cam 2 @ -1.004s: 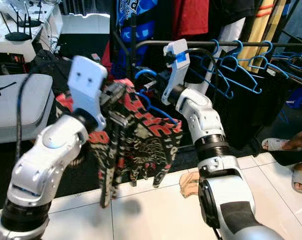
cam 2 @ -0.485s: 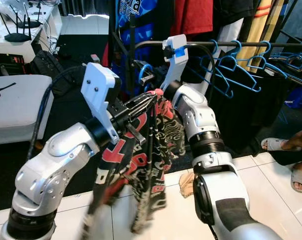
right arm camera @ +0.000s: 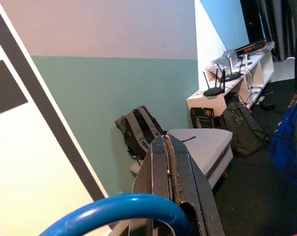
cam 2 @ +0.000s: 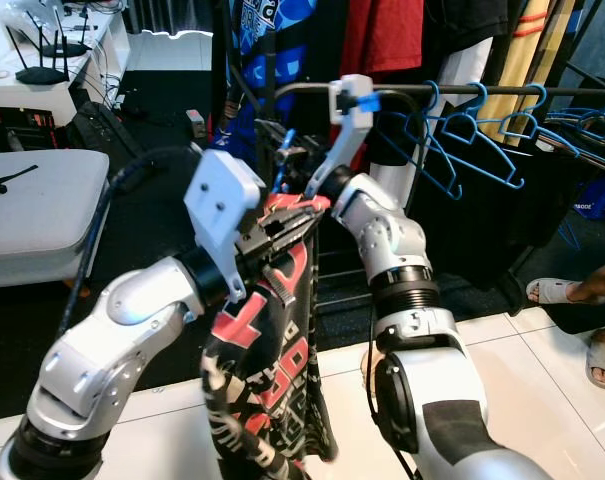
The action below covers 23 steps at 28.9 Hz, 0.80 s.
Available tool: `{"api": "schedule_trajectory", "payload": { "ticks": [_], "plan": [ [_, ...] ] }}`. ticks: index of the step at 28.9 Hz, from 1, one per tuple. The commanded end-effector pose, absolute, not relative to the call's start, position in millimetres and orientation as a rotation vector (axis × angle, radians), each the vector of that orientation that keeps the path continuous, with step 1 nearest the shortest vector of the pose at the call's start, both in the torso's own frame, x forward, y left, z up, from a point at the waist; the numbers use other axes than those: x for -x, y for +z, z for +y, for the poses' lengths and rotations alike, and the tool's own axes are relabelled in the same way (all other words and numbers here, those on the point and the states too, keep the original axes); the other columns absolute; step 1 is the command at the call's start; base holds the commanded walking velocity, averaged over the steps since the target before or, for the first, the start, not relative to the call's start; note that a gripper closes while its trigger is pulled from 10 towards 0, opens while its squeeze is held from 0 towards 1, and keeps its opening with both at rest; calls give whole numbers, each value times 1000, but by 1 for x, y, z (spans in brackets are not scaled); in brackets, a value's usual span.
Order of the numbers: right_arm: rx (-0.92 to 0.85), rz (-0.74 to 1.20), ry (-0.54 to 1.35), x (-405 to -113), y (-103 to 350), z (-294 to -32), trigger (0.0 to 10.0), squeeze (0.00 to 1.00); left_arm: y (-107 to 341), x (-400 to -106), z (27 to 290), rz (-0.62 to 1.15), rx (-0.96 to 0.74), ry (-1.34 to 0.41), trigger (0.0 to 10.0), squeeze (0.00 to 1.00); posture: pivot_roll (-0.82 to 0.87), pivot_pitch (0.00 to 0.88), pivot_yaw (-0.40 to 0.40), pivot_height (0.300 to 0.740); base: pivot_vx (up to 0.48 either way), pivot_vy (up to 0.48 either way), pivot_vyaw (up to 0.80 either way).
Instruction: Hang hanger
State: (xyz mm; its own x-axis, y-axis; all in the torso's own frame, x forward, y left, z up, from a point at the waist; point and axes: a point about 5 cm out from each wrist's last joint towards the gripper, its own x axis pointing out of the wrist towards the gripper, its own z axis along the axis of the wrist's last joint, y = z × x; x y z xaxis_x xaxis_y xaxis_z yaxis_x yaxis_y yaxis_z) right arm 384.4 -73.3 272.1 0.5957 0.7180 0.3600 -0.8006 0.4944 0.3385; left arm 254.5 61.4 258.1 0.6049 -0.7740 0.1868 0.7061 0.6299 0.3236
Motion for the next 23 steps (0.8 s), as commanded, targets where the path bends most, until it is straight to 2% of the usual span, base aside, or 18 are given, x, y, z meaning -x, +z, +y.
{"api": "schedule_trajectory", "payload": {
  "ticks": [1, 2, 4, 5, 6, 7, 8, 10, 14, 15, 21, 23],
  "plan": [
    [-538, -225, 934, -382, 280, -78, 8549, 0, 253, -254, 60, -314, -252, -882, 0, 0, 51, 34, -81, 740, 0, 0, 0],
    [-549, -227, 938, -382, 280, -77, 8392, 0, 251, -254, 60, -304, -273, -881, 1176, 0, 50, 34, -78, 740, 0, 0, 0],
    [-549, -227, 938, -382, 280, -77, 8392, 0, 251, -254, 60, -304, -273, -881, 1176, 0, 50, 34, -78, 740, 0, 0, 0],
    [-562, -229, 943, -381, 281, -77, 8392, 0, 249, -257, 62, -296, -292, -853, 9255, 0, 51, 34, -75, 740, 0, 0, 0],
    [-567, -230, 948, -380, 281, -76, 8431, 0, 249, -261, 66, -296, -308, -812, 10000, 0, 53, 33, -73, 740, 0, 0, 0],
    [-567, -230, 948, -380, 281, -76, 8431, 0, 249, -261, 66, -296, -308, -812, 10000, 0, 53, 33, -73, 740, 0, 0, 0],
    [-573, -228, 955, -379, 280, -76, 8471, 0, 250, -266, 70, -303, -311, -767, 10000, 1000, 54, 32, -74, 740, 0, 0, 0],
    [-575, -222, 969, -377, 279, -74, 8275, 0, 259, -272, 80, -347, -300, -681, 10000, 1000, 55, 28, -73, 740, 0, 0, 0],
    [-577, -216, 977, -376, 278, -74, 8275, 0, 270, -274, 87, -407, -289, -625, 10000, 1000, 57, 25, -73, 740, 0, 0, 0],
    [-572, -211, 960, -377, 277, -79, 7882, 0, 287, -273, 99, -477, -260, -593, 10000, 1000, 61, 22, -73, 740, 0, 0, 0],
    [-568, -211, 937, -379, 276, -86, 7725, 0, 298, -269, 108, -521, -261, -595, 10000, 1000, 60, 23, -74, 740, 0, 0, 0],
    [-562, -214, 918, -380, 277, -91, 7490, 0, 301, -263, 113, -519, -294, -671, 10000, 1000, 58, 25, -73, 740, 0, 0, 0]
  ]
}}
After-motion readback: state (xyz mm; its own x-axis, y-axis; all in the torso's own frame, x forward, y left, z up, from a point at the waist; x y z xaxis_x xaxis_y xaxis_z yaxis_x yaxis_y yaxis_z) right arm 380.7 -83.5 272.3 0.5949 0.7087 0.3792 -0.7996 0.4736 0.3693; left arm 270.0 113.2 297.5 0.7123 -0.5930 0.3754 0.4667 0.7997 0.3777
